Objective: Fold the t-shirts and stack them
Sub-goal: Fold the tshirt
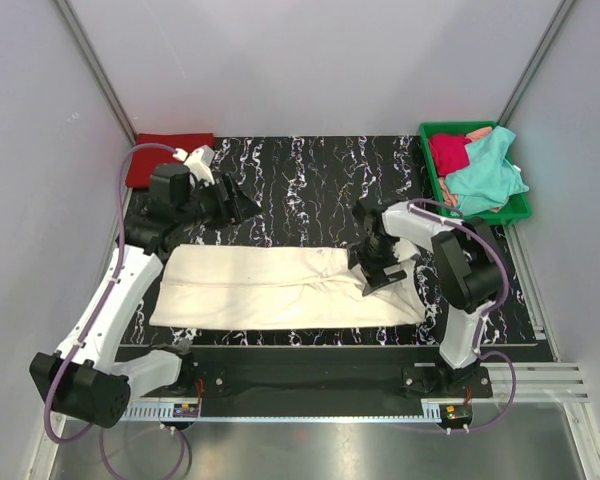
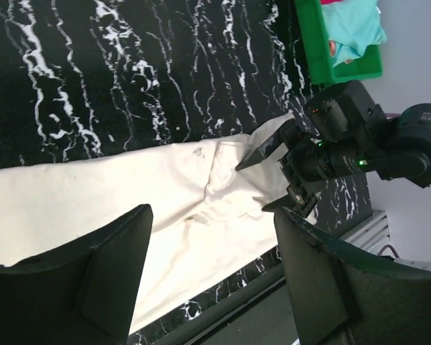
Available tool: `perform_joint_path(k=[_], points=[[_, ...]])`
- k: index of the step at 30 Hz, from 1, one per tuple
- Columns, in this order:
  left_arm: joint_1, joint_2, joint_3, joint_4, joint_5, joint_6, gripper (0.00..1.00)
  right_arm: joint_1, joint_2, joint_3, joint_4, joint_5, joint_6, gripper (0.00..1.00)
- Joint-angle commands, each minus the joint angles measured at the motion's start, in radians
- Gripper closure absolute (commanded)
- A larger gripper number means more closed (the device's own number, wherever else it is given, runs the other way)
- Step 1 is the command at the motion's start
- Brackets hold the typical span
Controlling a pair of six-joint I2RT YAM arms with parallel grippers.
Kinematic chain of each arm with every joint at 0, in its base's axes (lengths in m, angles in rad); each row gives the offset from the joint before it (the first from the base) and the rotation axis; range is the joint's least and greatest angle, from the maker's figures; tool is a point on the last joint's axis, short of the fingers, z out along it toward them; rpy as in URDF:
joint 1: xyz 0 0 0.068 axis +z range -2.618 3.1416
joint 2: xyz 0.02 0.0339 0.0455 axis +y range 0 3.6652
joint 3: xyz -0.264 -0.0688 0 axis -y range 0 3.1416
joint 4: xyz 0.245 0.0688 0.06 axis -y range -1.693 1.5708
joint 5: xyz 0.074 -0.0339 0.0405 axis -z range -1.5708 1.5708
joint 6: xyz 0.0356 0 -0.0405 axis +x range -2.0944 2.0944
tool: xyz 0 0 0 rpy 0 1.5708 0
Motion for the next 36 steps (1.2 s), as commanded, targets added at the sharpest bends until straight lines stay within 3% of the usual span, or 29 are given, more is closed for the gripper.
perform_joint_path(k=[1,4,9,12,17,22,26,31,36], points=[[0.036,-0.029,-0.016,-0.042,-0.036,0.045,0.26,0.009,0.1,0.063,0.05,0.149,0.01,0.02],[0.045,-0.029,-0.016,-0.068,-0.065,0.086,0.23,0.006,0.204,0.183,0.069,0.269,-0.101,0.02],[0.045,0.06,0.005,-0.143,-0.091,0.193,0.18,-0.019,0.364,0.522,0.156,0.555,-0.565,0.02],[0.024,0.143,-0.003,-0.164,-0.135,0.261,0.14,-0.091,0.43,0.65,0.349,0.474,-0.858,0.05],[-0.07,0.316,0.042,-0.134,-0.276,0.303,0.1,-0.117,0.66,1.096,0.357,0.258,-1.266,0.02],[-0.192,0.569,0.131,-0.066,-0.284,0.325,0.09,-0.125,0.675,1.223,0.414,0.201,-1.339,0.0],[-0.237,0.745,0.31,-0.147,-0.344,0.427,0.05,-0.146,0.585,1.332,0.342,0.19,-1.376,0.0],[-0.236,0.879,0.395,-0.252,-0.311,0.412,0.05,-0.178,0.446,1.26,0.244,0.162,-1.304,0.0],[-0.236,0.907,0.312,-0.215,-0.277,0.3,0.06,-0.177,0.417,1.137,0.25,0.141,-1.258,0.0]])
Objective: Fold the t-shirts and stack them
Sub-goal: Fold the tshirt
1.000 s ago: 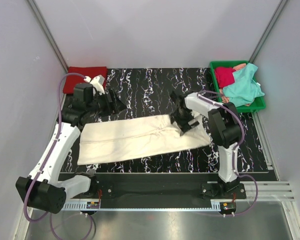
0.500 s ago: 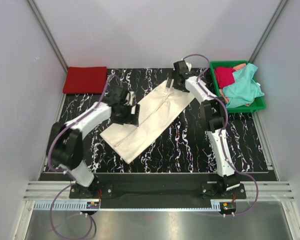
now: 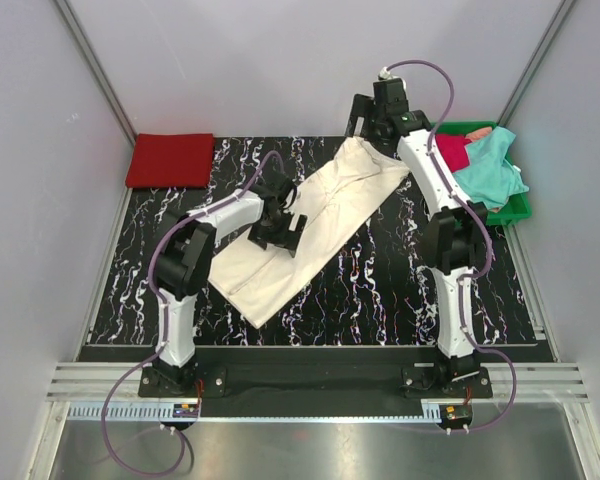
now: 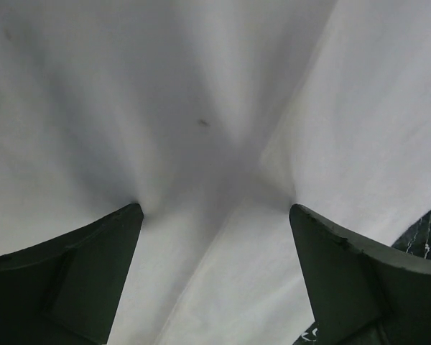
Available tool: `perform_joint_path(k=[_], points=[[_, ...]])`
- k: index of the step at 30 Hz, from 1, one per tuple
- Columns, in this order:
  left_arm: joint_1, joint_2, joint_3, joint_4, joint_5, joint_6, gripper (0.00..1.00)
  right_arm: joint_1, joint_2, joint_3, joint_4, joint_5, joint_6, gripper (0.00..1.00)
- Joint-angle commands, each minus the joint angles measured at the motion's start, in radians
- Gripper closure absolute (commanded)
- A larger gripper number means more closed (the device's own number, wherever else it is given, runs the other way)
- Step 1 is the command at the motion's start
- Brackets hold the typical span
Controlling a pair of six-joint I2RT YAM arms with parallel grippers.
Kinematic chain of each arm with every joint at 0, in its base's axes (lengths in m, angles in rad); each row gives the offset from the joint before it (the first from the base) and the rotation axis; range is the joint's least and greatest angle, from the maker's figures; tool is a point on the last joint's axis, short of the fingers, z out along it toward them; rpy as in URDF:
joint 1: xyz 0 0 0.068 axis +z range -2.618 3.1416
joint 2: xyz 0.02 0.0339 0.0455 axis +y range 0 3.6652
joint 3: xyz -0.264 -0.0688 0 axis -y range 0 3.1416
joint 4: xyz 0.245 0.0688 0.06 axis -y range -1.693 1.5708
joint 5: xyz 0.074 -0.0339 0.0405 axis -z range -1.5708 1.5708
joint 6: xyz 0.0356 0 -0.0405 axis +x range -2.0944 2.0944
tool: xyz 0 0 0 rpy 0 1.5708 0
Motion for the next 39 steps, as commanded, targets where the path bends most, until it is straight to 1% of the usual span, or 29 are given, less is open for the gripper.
perform_joint_path(k=[1,3,4,5,7,9,10,12,13,14,15,16,17,18,19,20,21,22,23,24,26,29,31,35,37,39], points=[[0.004,0.011,-0.052,-0.014,0.033,-0.075,0.06,-0.002,-0.008,-0.028,-0.03,-0.028,0.039,0.01],[0.001,0.035,-0.049,-0.035,0.08,-0.113,0.08,0.003,0.064,0.053,-0.05,-0.002,0.049,0.01],[-0.004,0.045,-0.044,-0.048,0.094,-0.126,0.09,0.006,0.092,0.053,-0.064,0.013,0.049,0.01],[-0.012,0.051,-0.044,-0.054,0.108,-0.158,0.09,0.007,0.118,0.108,-0.093,0.024,0.047,0.01],[-0.024,0.042,-0.063,-0.049,0.142,-0.198,0.1,0.007,0.176,0.145,-0.107,0.03,0.044,0.01],[-0.042,0.013,-0.087,-0.033,0.166,-0.277,0.1,0.007,0.194,0.127,-0.093,0.033,0.038,0.02],[-0.05,-0.003,-0.124,0.005,0.195,-0.306,0.1,0.007,0.195,0.091,-0.083,0.042,0.024,0.02],[-0.068,-0.052,-0.165,0.052,0.223,-0.415,0.1,0.008,0.188,0.048,-0.05,0.05,0.003,0.02],[-0.075,-0.067,-0.208,0.107,0.253,-0.457,0.1,0.007,0.188,0.011,-0.04,0.059,-0.02,0.03],[-0.09,-0.099,-0.234,0.139,0.269,-0.545,0.1,0.009,0.188,-0.002,-0.018,0.055,-0.034,0.04],[-0.101,-0.116,-0.257,0.173,0.278,-0.59,0.1,0.008,0.198,-0.011,-0.009,0.042,-0.048,0.04],[-0.111,-0.133,-0.305,0.249,0.292,-0.636,0.1,0.009,0.207,-0.008,-0.004,0.013,-0.077,0.07],[-0.137,-0.161,-0.325,0.283,0.294,-0.681,0.1,0.011,0.219,0.003,-0.007,0.008,-0.088,0.08],[-0.15,-0.176,-0.345,0.321,0.297,-0.774,0.09,0.014,0.246,0.015,-0.012,0.001,-0.097,0.09],[-0.163,-0.188,-0.392,0.413,0.3,-0.825,0.09,0.015,0.263,0.047,-0.018,-0.028,-0.121,0.12],[-0.186,-0.208,-0.417,0.459,0.303,-0.93,0.09,0.02,0.282,0.067,-0.027,-0.047,-0.138,0.13],[-0.196,-0.214,-0.441,0.505,0.303,-0.975,0.09,0.026,0.322,0.089,-0.032,-0.059,-0.152,0.13],[-0.205,-0.221,-0.477,0.585,0.294,-1.015,0.09,0.043,0.343,0.136,-0.04,-0.074,-0.18,0.13],[-0.222,-0.222,-0.486,0.608,0.285,-1.072,0.09,0.05,0.365,0.164,-0.055,-0.085,-0.189,0.14],[-0.228,-0.221,-0.491,0.628,0.274,-1.092,0.09,0.06,0.409,0.191,-0.061,-0.097,-0.2,0.14],[-0.242,-0.199,-0.495,0.681,0.266,-1.135,0.09,0.086,0.441,0.247,-0.05,-0.107,-0.212,0.14],[-0.249,-0.15,-0.456,0.695,0.266,-1.146,0.09,0.107,0.478,0.276,0.011,-0.136,-0.223,0.14],[-0.251,-0.132,-0.443,0.733,0.269,-1.155,0.1,0.107,0.507,0.341,0.035,-0.143,-0.23,0.15],[-0.251,-0.144,-0.428,0.727,0.246,-1.138,0.09,0.1,0.509,0.346,0.129,-0.159,-0.221,0.16],[-0.251,-0.144,-0.428,0.715,0.251,-1.131,0.09,0.095,0.526,0.381,0.14,-0.148,-0.191,0.17],[-0.256,-0.159,-0.434,0.707,0.242,-1.111,0.09,0.089,0.517,0.382,0.157,-0.139,-0.191,0.17]])
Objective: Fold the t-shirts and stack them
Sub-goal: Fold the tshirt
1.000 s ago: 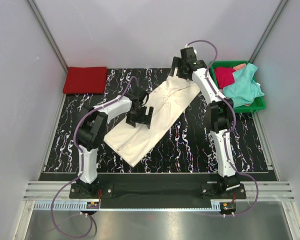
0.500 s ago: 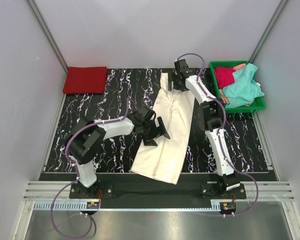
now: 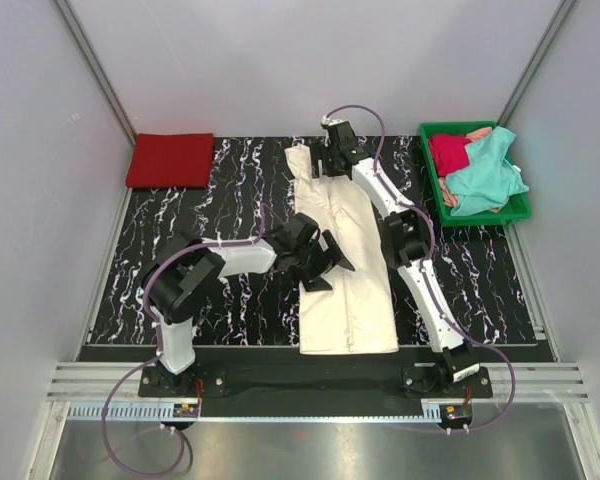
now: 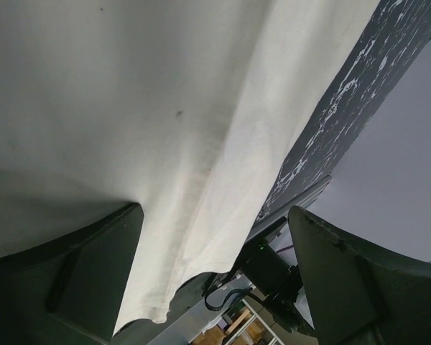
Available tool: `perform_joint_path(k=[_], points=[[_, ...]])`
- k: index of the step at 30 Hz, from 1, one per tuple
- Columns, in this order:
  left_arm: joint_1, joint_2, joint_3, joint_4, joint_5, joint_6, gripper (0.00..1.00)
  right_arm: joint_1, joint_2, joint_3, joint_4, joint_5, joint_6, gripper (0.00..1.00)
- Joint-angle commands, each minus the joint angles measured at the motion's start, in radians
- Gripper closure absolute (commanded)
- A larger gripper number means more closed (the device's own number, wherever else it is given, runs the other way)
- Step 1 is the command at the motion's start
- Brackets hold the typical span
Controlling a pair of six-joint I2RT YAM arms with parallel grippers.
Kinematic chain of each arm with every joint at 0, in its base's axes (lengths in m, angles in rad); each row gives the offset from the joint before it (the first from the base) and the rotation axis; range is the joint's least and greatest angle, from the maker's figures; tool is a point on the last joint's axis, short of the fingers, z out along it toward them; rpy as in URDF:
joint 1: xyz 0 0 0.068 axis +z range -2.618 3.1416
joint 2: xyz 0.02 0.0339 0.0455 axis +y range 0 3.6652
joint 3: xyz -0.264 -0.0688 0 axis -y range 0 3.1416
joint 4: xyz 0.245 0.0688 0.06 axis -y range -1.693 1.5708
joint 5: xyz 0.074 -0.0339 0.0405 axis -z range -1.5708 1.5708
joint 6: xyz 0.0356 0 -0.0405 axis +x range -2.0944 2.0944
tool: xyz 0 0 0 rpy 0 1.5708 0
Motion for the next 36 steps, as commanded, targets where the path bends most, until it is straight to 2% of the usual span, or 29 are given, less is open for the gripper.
perform_joint_path(k=[1,5,9,14,16,19,21,25,28,30,36], points=[[-0.007,-0.033,0.014,0.004,-0.055,0.032,0.09,-0.017,0.003,0.05,0.082,-0.016,0.021,0.14],[-0.007,-0.145,0.089,-0.166,-0.142,0.225,0.09,-0.048,-0.073,0.05,0.089,-0.047,0.07,0.11],[-0.007,-0.271,0.199,-0.38,-0.202,0.371,0.07,-0.068,-0.222,0.0,0.04,-0.056,0.089,0.06],[0.053,-0.397,0.201,-0.487,-0.213,0.483,0.07,-0.077,-0.441,-0.163,-0.147,-0.027,0.115,0.04],[0.097,-0.432,0.195,-0.556,-0.248,0.494,0.08,-0.077,-0.507,-0.279,-0.214,-0.059,0.151,0.03],[0.147,-0.565,0.128,-0.51,-0.288,0.466,0.08,-0.039,-0.703,-0.531,-0.211,-0.086,0.185,0.0],[0.174,-0.624,0.1,-0.496,-0.313,0.466,0.08,-0.003,-0.754,-0.673,-0.211,-0.077,0.169,0.0],[0.266,-0.696,0.127,-0.594,-0.331,0.491,0.08,0.069,-0.82,-0.833,-0.262,-0.047,0.182,0.0],[0.282,-0.731,0.115,-0.651,-0.337,0.5,0.08,0.101,-0.883,-0.993,-0.199,-0.025,0.184,0.0],[0.282,-0.785,0.054,-0.648,-0.331,0.479,0.08,0.12,-0.903,-1.084,-0.159,0.005,0.172,0.0],[0.282,-0.928,-0.112,-0.632,-0.302,0.397,0.09,0.144,-0.796,-1.105,-0.064,0.102,0.139,0.0]])
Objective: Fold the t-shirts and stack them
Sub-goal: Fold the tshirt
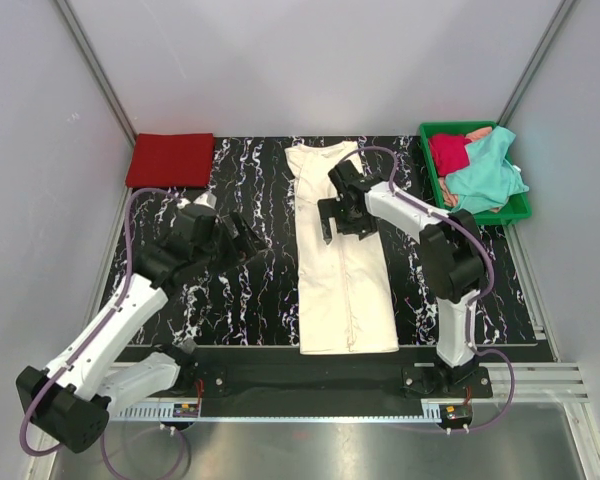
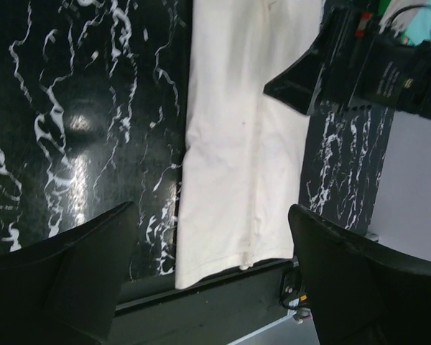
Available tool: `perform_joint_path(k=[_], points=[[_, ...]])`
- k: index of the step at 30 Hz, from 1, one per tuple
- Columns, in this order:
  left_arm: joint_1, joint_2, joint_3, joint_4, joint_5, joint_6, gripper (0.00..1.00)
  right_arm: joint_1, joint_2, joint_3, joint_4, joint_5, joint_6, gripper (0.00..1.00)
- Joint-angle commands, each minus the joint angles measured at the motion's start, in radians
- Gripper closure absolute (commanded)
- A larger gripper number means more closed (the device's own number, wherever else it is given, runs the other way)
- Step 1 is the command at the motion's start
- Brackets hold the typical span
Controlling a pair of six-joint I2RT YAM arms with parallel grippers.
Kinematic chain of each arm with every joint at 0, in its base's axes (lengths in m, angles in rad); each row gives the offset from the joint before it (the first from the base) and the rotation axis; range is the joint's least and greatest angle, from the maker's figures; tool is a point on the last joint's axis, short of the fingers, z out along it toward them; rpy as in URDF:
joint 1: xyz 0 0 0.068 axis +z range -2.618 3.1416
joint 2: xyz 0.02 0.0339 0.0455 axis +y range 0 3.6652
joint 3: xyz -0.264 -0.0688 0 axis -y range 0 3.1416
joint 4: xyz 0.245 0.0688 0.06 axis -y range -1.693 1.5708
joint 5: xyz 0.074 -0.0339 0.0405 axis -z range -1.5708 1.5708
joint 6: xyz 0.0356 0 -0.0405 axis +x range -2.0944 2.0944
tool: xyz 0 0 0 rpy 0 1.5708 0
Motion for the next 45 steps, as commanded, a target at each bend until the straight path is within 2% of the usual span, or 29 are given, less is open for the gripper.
perform_joint_path(k=[1,7,11,16,20,22,25,28,30,31,33,34,35,36,37,38,40,41,45], points=[[-0.001,-0.07,-0.047,-0.01,0.004,-0.04,0.09,0.021,0.041,0.041,0.106,0.085,-0.027,0.0],[0.001,-0.145,-0.07,-0.074,-0.038,-0.034,0.09,0.053,0.194,0.148,0.103,0.134,0.083,0.0],[0.002,-0.191,-0.102,-0.083,-0.045,-0.045,0.09,0.059,0.313,0.339,0.038,0.184,0.241,0.0],[0.007,-0.222,-0.13,-0.093,-0.047,-0.051,0.08,0.059,0.445,0.553,-0.05,0.22,0.333,0.0],[0.013,-0.218,-0.136,-0.081,-0.012,-0.039,0.08,0.058,0.502,0.738,-0.136,0.167,0.376,0.0],[0.013,-0.199,-0.151,-0.056,0.026,-0.018,0.07,0.059,0.473,0.748,-0.153,0.159,0.369,0.0],[0.011,-0.126,-0.187,0.004,0.143,0.004,0.1,0.059,0.36,0.69,-0.134,0.172,0.303,0.0],[-0.015,-0.057,-0.257,0.099,0.229,-0.019,0.2,0.058,0.216,0.605,-0.144,0.174,0.214,0.0],[-0.059,-0.011,-0.292,0.183,0.243,-0.04,0.23,0.055,0.126,0.488,-0.142,0.136,0.142,0.0],[-0.076,0.008,-0.306,0.211,0.246,-0.066,0.24,0.05,0.027,0.434,-0.139,0.122,0.125,0.0],[-0.131,0.089,-0.343,0.298,0.263,-0.099,0.28,0.014,-0.082,0.223,-0.098,0.036,0.105,0.0],[-0.151,0.123,-0.352,0.327,0.266,-0.132,0.29,-0.005,-0.198,0.137,-0.076,0.004,0.111,0.04],[-0.169,0.149,-0.366,0.382,0.269,-0.149,0.3,-0.026,-0.26,-0.039,-0.05,-0.084,0.119,0.08],[-0.2,0.172,-0.371,0.409,0.267,-0.165,0.31,-0.084,-0.32,-0.124,0.006,-0.134,0.12,0.14],[-0.212,0.219,-0.375,0.454,0.266,-0.195,0.33,-0.114,-0.427,-0.204,0.028,-0.186,0.119,0.38],[-0.223,0.239,-0.379,0.484,0.267,-0.209,0.35,-0.149,-0.475,-0.344,0.045,-0.255,0.126,0.43],[-0.243,0.299,-0.398,0.55,0.284,-0.253,0.37,-0.233,-0.594,-0.47,0.092,-0.327,0.114,0.53],[-0.249,0.325,-0.398,0.586,0.29,-0.263,0.4,-0.25,-0.623,-0.563,0.097,-0.347,0.111,0.54],[-0.277,0.387,-0.389,0.568,0.268,-0.295,0.46,-0.356,-0.728,-0.717,0.103,-0.387,0.122,0.55]])
